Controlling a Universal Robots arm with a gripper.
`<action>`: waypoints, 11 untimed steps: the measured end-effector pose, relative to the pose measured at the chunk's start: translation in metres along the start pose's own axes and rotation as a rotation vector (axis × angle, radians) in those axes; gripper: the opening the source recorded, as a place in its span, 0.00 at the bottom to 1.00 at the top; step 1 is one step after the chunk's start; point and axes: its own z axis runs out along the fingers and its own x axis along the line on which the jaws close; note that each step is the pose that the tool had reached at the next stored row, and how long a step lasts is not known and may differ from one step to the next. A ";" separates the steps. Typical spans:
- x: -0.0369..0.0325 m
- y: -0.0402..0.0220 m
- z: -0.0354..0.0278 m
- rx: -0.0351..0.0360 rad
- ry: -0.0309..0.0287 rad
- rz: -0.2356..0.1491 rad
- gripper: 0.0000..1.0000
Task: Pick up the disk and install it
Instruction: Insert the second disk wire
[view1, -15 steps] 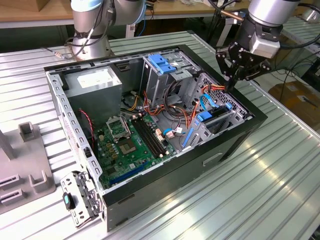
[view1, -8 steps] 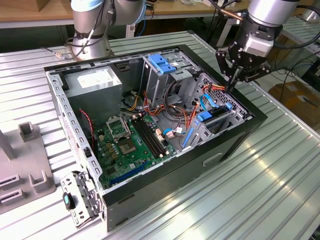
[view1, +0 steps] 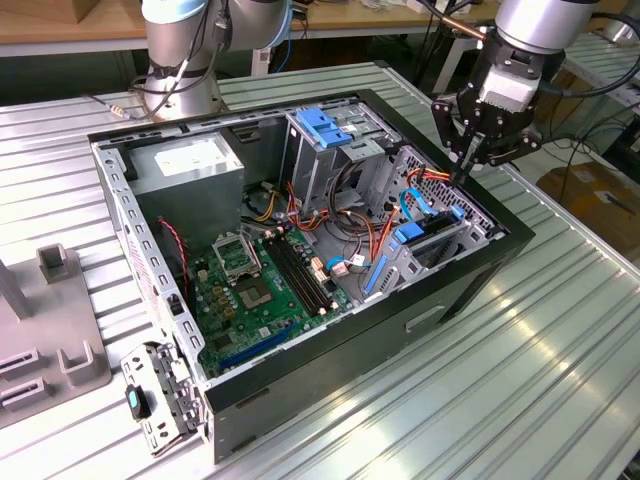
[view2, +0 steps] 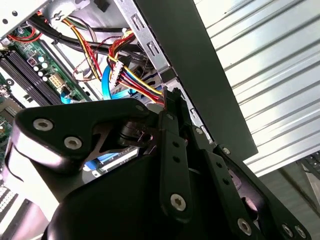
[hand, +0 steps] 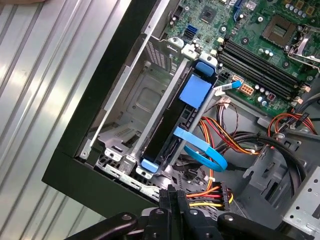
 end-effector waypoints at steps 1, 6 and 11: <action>0.0000 0.0000 0.0000 0.0000 0.0000 0.000 0.16; 0.0000 0.0000 0.0002 -0.0028 0.0030 0.045 0.16; 0.0000 0.0001 0.0006 -0.0081 0.0088 0.132 0.16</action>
